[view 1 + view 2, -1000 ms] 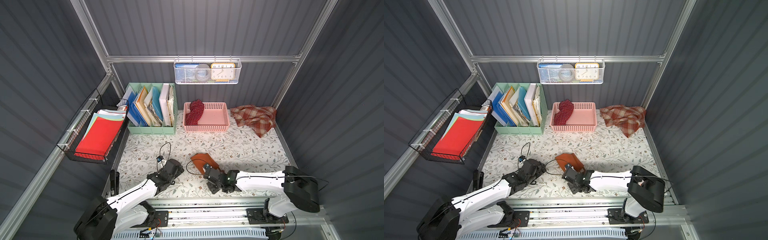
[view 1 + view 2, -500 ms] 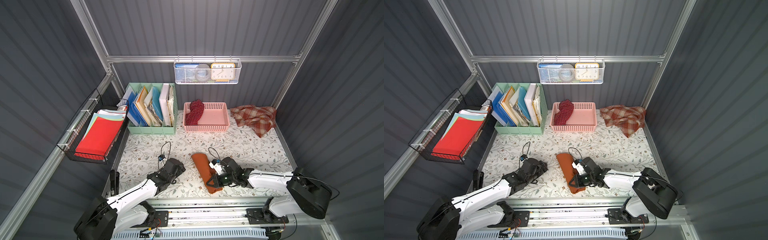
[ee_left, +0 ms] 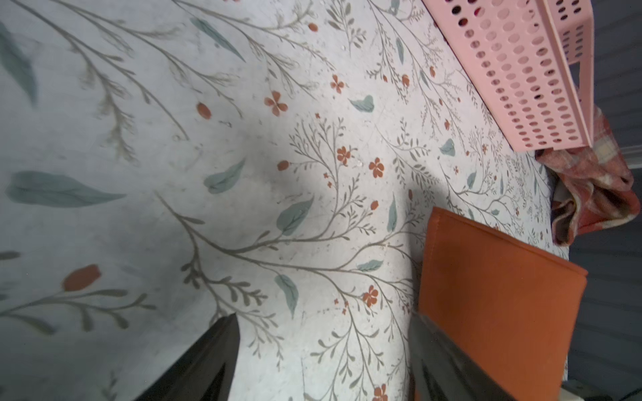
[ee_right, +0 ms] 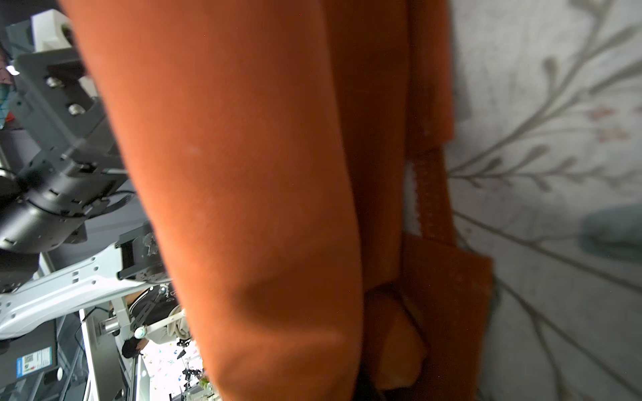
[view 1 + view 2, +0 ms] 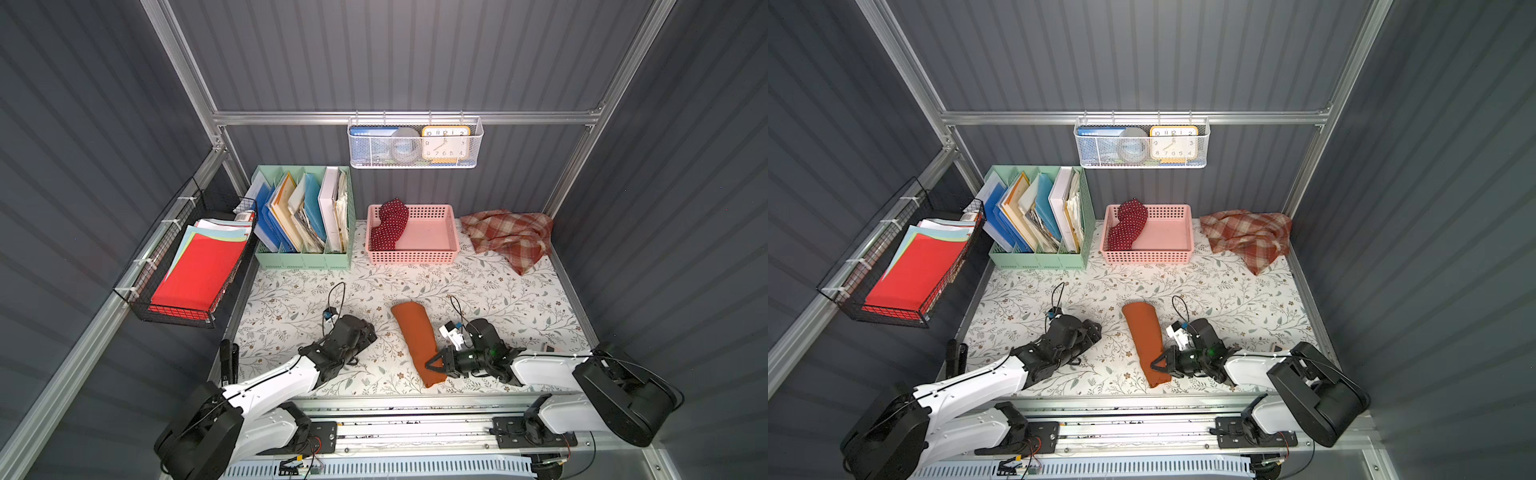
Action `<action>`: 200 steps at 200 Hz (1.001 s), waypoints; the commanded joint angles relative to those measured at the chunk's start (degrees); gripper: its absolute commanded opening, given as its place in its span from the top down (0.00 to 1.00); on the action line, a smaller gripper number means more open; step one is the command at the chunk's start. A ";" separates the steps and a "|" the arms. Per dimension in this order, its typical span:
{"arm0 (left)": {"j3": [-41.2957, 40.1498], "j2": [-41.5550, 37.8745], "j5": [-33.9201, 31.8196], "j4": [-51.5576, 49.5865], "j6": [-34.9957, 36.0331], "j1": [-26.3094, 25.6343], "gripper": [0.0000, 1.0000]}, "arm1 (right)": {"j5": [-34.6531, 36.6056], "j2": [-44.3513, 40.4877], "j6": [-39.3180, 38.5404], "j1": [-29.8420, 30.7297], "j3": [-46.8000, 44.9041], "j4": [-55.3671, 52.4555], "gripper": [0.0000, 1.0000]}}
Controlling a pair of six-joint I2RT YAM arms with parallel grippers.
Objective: Roll up the skirts
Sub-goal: Roll the skirt at the center of the board.
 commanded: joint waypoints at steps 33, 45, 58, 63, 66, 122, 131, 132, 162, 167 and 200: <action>3.36 8.74 1.88 13.26 -3.45 -11.17 0.05 | 4.45 15.24 -1.45 -0.06 0.59 -4.52 1.00; 1.09 9.55 2.22 17.19 -4.79 -12.52 0.00 | 3.40 16.80 -1.51 -0.52 0.71 -3.24 1.00; -0.60 10.80 2.76 21.16 -5.82 -13.64 0.00 | 3.01 16.83 -1.52 -1.10 0.76 -3.66 1.00; -0.60 11.61 2.87 21.97 -5.79 -14.06 0.00 | 2.82 16.82 -1.72 -1.16 0.91 -4.04 1.00; -0.54 12.18 2.98 22.48 -5.59 -14.29 0.00 | 2.74 16.87 -1.82 -1.22 1.05 -4.37 1.00; 0.82 27.33 5.68 36.45 -6.19 -15.48 0.01 | -0.52 19.19 -0.97 -4.43 1.03 -4.73 1.00; 0.94 28.88 6.24 37.68 -6.09 -15.66 0.04 | -0.71 19.35 -0.99 -4.73 1.02 -4.80 1.00; 0.97 29.05 6.40 37.68 -6.06 -15.68 0.05 | -0.77 19.43 -0.97 -4.85 1.09 -4.81 1.00; 1.26 32.64 9.45 38.52 -5.10 -16.55 0.21 | -2.28 20.80 -0.73 -6.35 0.98 -3.24 1.00; 1.22 33.09 10.11 38.51 -4.73 -16.82 0.23 | -2.31 21.01 -0.88 -6.46 1.02 -3.08 1.00; 0.82 33.76 14.26 40.39 -1.80 -17.89 0.27 | -2.72 22.42 -0.90 -7.11 1.26 -1.93 1.00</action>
